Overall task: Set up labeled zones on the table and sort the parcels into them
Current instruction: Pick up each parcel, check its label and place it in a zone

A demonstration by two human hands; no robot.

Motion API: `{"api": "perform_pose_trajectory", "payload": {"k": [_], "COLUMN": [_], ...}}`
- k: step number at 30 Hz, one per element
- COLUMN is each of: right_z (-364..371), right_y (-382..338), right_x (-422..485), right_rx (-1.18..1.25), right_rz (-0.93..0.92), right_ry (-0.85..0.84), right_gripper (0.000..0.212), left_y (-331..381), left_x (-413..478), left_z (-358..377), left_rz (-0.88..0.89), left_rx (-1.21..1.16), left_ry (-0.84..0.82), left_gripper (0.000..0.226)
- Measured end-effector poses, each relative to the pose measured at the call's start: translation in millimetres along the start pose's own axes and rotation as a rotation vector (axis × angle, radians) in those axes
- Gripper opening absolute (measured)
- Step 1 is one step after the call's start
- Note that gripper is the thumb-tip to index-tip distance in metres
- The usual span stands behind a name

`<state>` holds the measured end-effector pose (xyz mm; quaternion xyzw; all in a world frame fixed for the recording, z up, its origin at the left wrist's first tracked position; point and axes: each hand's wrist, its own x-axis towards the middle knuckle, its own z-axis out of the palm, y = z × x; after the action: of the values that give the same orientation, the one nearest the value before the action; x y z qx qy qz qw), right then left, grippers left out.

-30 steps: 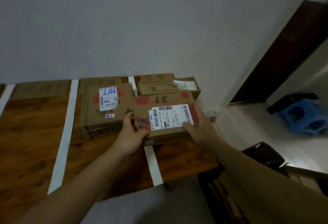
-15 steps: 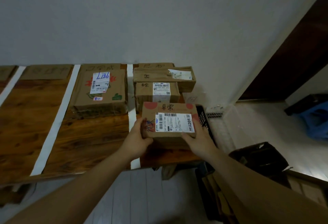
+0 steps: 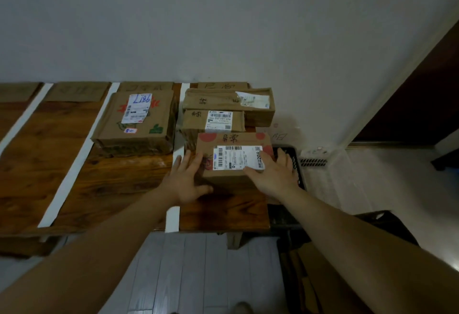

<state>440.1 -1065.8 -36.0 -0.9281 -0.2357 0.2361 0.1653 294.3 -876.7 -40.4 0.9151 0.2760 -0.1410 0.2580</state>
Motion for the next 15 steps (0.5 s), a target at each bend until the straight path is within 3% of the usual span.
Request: {"api": "perform_pose_trajectory", "payload": {"k": [8,15], "right_z": [-35.0,3.5], "right_y": [-141.9,-331.5], "right_x": [-12.6,-39.4], "right_rx": [-0.093,-0.274], "right_rz": [-0.343,-0.548], "right_ry": [0.009,0.012], "right_gripper": [0.073,0.080], "left_y": [-68.7,-229.1], "left_x": [-61.4,-168.2], "left_z": [-124.3,-218.0], "left_rz": [-0.162,-0.369], "left_rx": [-0.045,-0.139], "left_ry": [0.251,0.452], "left_gripper": [0.086,0.085]}}
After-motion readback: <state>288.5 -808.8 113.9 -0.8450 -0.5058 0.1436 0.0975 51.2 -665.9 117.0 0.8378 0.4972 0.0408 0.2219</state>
